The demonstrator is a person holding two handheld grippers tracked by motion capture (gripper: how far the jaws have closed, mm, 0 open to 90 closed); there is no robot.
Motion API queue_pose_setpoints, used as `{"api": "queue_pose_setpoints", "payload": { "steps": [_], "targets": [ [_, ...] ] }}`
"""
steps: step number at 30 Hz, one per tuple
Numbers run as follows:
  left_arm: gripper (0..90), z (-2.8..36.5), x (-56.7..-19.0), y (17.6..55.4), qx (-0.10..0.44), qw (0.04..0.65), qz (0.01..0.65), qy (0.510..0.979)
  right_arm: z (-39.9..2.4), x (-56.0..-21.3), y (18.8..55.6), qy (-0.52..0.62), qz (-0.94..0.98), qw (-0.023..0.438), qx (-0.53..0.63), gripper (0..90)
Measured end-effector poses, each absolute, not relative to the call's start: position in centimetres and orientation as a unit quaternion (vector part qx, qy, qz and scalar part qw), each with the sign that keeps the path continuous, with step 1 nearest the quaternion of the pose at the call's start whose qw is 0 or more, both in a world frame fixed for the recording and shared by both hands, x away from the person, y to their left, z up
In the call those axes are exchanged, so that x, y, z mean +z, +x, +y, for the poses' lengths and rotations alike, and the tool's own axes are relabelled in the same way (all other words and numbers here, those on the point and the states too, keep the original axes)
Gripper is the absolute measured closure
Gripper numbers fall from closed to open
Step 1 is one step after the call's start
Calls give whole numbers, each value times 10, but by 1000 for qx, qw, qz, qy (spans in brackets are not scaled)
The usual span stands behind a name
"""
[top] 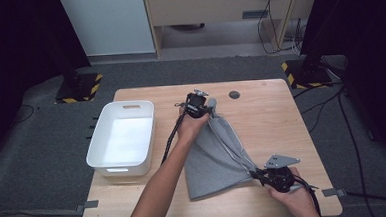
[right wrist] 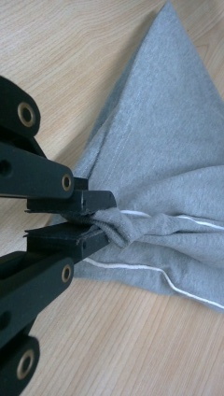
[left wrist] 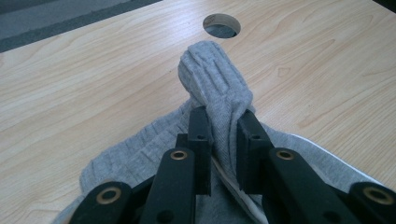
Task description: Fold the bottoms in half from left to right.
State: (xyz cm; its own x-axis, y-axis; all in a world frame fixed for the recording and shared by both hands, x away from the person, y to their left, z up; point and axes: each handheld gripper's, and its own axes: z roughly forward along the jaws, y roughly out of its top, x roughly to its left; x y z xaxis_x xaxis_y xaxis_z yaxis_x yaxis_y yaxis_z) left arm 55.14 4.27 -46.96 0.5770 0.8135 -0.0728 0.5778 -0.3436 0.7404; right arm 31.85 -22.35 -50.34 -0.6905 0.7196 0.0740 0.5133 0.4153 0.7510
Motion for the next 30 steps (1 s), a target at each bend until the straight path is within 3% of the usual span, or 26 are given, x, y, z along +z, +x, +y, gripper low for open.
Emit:
{"api": "queue_pose_setpoints", "payload": {
  "steps": [8,13,21,25,30],
  "targets": [
    [764,40,-471,551,150,383,432,802,-223,-506,318,373,836,128,381,855],
    [706,40,-467,549,140,398,435,795,-226,-505,318,383,832,126,380,846],
    [614,42,-464,543,128,423,435,785,-231,-506,319,400,825,128,379,748],
    [613,45,-464,541,104,440,441,775,-231,-503,318,401,822,136,380,710],
    [606,48,-457,535,113,448,431,775,-234,-498,318,407,814,155,384,610]
  ]
}}
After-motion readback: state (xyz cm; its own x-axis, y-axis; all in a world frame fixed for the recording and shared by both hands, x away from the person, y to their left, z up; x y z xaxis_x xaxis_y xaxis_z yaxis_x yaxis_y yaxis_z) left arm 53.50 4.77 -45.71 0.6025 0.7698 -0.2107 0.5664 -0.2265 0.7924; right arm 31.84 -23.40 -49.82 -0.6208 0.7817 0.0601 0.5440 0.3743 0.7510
